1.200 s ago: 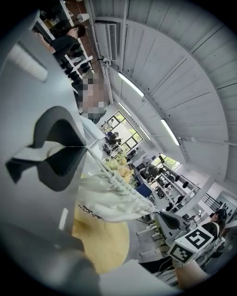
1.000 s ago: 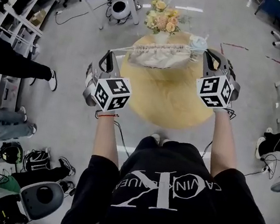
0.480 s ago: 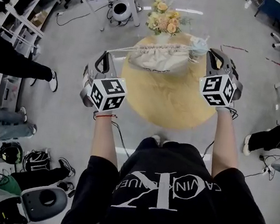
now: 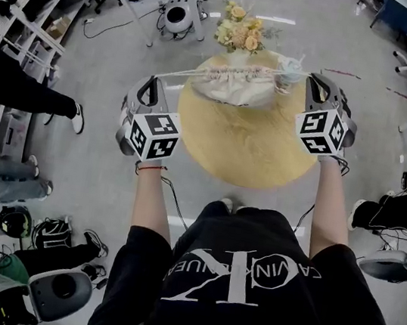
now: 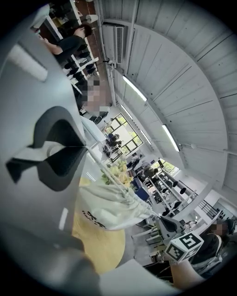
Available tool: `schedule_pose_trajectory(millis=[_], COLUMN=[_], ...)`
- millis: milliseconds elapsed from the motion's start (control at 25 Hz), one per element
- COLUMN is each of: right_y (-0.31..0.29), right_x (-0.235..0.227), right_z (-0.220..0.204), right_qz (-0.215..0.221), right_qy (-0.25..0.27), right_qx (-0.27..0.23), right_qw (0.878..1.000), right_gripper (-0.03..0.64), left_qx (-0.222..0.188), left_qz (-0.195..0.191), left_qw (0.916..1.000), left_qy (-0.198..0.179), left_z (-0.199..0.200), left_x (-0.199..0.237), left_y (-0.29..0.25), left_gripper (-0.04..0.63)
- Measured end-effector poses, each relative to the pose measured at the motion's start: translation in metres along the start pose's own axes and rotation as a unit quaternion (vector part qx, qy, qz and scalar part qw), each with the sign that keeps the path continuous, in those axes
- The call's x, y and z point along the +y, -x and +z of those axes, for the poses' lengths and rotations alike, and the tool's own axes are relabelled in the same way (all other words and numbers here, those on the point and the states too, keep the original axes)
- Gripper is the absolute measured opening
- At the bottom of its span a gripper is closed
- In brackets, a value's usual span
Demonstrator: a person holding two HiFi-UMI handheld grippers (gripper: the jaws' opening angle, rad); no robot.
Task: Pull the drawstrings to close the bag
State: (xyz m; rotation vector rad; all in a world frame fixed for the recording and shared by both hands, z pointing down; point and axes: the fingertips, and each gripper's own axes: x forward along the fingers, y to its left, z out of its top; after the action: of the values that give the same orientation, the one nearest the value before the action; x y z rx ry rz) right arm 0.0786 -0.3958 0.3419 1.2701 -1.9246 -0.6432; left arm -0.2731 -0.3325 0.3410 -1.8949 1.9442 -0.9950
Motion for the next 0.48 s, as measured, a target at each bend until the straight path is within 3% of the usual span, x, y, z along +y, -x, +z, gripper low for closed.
schedule_pose_trajectory(millis=[480], right_y=[-0.0003], right_x=[-0.0067], right_z=[-0.0088], right_qz=[0.001], right_qy=[0.004], right_qx=[0.01], right_qw=[1.0], right_gripper=[0.02], left_qx=[-0.002], left_qz=[-0.012], left_qw=[0.9998], left_qy=[0.015], left_z=[-0.0045], left_x=[0.0057], left_y=[0.0015], left_gripper=[0.014])
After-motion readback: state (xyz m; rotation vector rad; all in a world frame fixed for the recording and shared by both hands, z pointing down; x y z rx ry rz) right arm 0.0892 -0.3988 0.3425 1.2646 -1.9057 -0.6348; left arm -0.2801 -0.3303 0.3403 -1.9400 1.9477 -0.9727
